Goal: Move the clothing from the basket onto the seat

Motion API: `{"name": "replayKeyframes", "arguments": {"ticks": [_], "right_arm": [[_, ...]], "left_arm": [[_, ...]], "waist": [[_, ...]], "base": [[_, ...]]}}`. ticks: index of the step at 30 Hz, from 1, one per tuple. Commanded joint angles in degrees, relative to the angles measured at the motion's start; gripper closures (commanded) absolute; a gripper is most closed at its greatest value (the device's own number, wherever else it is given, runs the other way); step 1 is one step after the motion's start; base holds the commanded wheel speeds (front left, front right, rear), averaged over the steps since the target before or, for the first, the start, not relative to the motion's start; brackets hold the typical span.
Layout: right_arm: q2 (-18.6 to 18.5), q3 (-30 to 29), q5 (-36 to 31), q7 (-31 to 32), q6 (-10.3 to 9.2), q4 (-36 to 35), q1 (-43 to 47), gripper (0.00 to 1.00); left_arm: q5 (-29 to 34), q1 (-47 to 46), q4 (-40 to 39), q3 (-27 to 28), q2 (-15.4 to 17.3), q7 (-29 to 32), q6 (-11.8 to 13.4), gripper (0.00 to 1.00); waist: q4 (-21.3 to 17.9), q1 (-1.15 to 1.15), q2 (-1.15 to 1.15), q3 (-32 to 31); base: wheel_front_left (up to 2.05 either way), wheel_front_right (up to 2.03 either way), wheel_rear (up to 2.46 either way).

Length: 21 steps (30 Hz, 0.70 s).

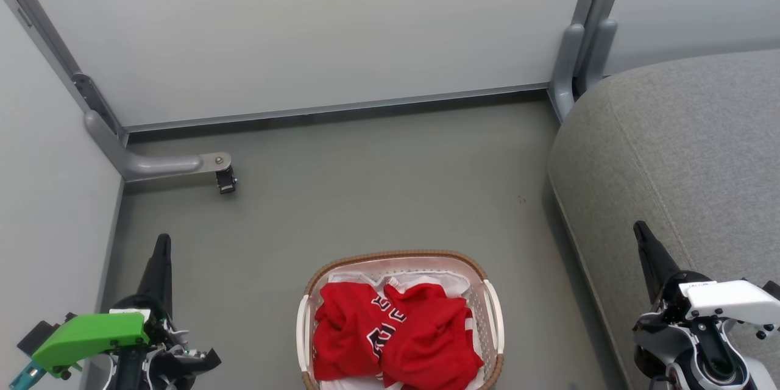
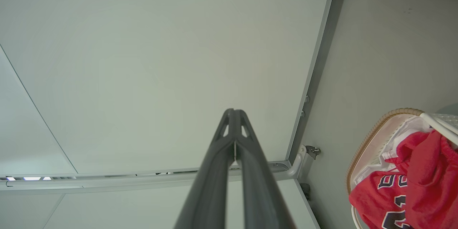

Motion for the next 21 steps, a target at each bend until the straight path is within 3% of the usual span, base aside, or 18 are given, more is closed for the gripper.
{"name": "replayKeyframes", "arguments": {"ticks": [1,21], "right_arm": [[-0.20,0.00,-0.08,0.08,-0.02,-0.09,0.64,1.00],[-0.20,0.00,-0.08,0.08,-0.02,-0.09,0.64,1.00]], "left_arm": [[0.34,-0.72,-0.02,0.02,0.11,0.09,-0.26,1.00],[0.35,-0.72,-0.02,0.02,0.11,0.09,-0.26,1.00]], "waist": [[0.00,0.00,0.00,0.00],[0.00,0.00,0.00,0.00]], "base": [[0.00,0.00,0.00],[0.00,0.00,0.00]]}}
